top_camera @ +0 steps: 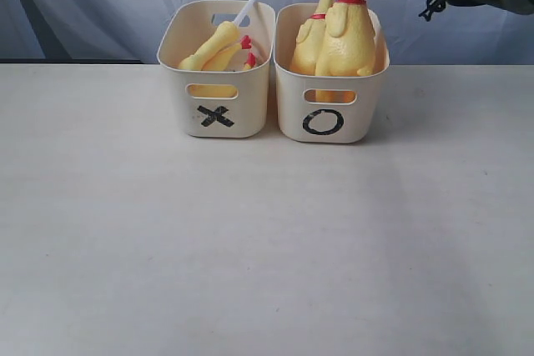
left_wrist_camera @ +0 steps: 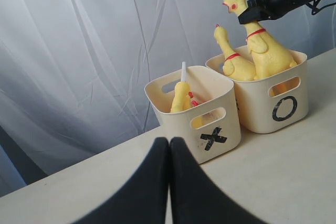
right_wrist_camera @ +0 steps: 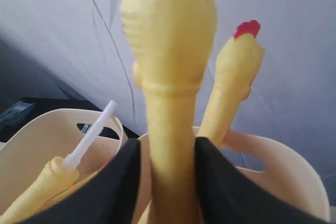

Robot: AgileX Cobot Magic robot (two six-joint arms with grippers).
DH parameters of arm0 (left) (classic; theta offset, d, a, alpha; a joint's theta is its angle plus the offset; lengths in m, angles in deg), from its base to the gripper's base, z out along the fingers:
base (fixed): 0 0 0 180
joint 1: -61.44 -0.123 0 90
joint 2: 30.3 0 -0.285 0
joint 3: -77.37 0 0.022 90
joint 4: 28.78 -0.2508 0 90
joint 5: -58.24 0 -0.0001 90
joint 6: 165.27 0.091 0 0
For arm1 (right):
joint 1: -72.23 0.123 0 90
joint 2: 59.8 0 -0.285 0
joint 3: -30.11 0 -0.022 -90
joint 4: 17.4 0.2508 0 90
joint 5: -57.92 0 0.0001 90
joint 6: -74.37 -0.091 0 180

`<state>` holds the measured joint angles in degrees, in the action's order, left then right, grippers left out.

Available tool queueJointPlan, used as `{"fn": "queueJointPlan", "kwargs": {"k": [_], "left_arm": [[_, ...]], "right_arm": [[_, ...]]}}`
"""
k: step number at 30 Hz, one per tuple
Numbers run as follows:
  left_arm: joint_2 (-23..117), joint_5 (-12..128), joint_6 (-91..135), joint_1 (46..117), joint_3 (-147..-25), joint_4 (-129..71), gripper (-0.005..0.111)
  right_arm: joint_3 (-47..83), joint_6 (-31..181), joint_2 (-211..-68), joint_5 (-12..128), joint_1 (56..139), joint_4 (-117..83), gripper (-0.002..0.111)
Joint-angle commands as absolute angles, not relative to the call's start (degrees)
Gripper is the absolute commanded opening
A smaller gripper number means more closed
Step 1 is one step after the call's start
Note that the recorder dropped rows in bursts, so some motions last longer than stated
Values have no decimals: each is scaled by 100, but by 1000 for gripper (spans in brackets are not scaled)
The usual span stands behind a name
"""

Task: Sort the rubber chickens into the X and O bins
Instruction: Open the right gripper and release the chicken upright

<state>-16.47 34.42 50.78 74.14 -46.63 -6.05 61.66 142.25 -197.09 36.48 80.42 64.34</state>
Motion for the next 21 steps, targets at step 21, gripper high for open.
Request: {"fn": "queueJointPlan", "kwargs": {"k": [21], "left_arm": [[-1681, 3465, 5035, 7403, -4648, -533, 0]], "right_arm": [[6166, 14026, -19387, 4026, 8024, 6213, 65]]}}
